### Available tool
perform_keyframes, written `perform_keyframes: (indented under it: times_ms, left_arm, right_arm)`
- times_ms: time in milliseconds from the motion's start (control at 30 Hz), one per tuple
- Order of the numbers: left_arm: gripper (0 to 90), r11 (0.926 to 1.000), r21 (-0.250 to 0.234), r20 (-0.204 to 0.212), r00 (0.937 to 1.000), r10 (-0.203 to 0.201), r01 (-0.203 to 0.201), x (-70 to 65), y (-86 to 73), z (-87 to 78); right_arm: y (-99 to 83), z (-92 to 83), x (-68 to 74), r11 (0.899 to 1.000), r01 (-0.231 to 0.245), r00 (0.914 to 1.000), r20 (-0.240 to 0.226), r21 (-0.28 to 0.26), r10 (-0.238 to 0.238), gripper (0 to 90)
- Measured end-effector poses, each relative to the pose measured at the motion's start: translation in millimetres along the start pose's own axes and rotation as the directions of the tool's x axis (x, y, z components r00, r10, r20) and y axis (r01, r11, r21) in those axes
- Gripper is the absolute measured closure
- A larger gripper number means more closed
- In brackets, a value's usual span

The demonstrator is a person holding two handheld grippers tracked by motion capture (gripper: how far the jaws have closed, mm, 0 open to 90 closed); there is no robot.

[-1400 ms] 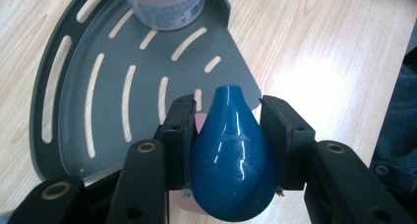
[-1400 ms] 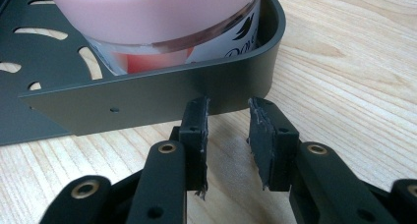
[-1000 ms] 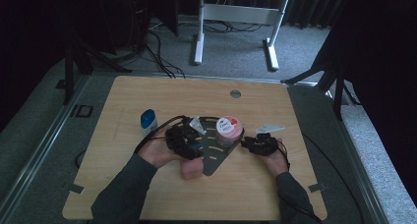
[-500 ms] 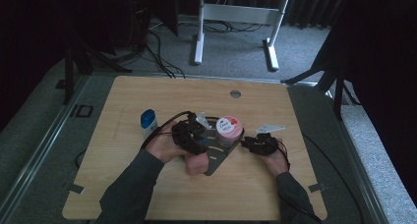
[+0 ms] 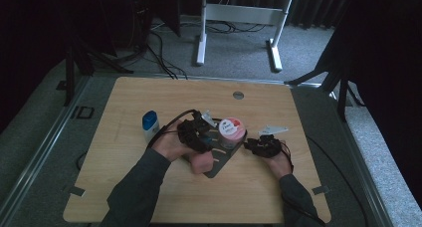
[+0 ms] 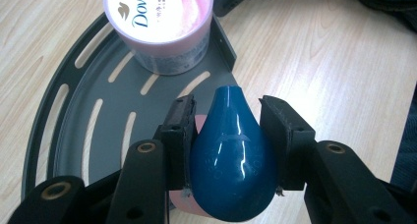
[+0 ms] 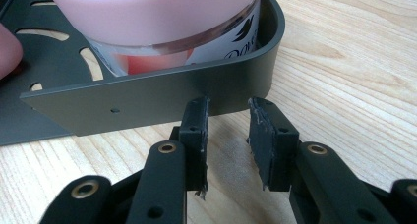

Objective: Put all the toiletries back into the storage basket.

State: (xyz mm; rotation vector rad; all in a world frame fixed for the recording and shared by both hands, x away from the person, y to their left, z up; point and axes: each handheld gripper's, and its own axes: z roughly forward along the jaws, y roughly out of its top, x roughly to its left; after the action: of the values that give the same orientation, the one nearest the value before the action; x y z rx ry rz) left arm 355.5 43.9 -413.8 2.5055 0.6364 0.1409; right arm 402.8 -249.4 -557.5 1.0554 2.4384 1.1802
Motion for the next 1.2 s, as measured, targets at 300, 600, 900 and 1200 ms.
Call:
perform_keyframes:
  times_ms: [300, 600, 900, 1200]
  left_arm:
    - [58.4, 0.9999, -0.007, -0.011, 0.9999, -0.013, 0.013, 4.9, 6.5, 3.2]
    - [58.5, 0.9996, -0.006, -0.024, 0.9993, -0.027, 0.027, 9.9, 10.9, 6.9]
    - [58.4, 0.9991, -0.006, -0.039, 0.9983, -0.043, 0.043, 15.9, 12.9, 9.2]
    - [58.4, 0.9980, -0.005, -0.056, 0.9964, -0.064, 0.063, 21.5, 15.4, 13.3]
  right_arm:
    - [0.2, -0.7, 0.1, 1.000, -0.004, 1.0000, 0.000, -0.004, 0.004, 68.3]
    - [0.9, -3.2, -2.1, 1.000, -0.009, 0.9999, 0.006, -0.016, 0.009, 68.3]
    - [4.6, -6.5, -3.0, 0.999, -0.013, 0.9998, 0.012, -0.032, 0.013, 68.3]
    - [7.6, -10.9, -5.2, 0.999, -0.016, 0.9996, 0.023, -0.046, 0.017, 68.4]
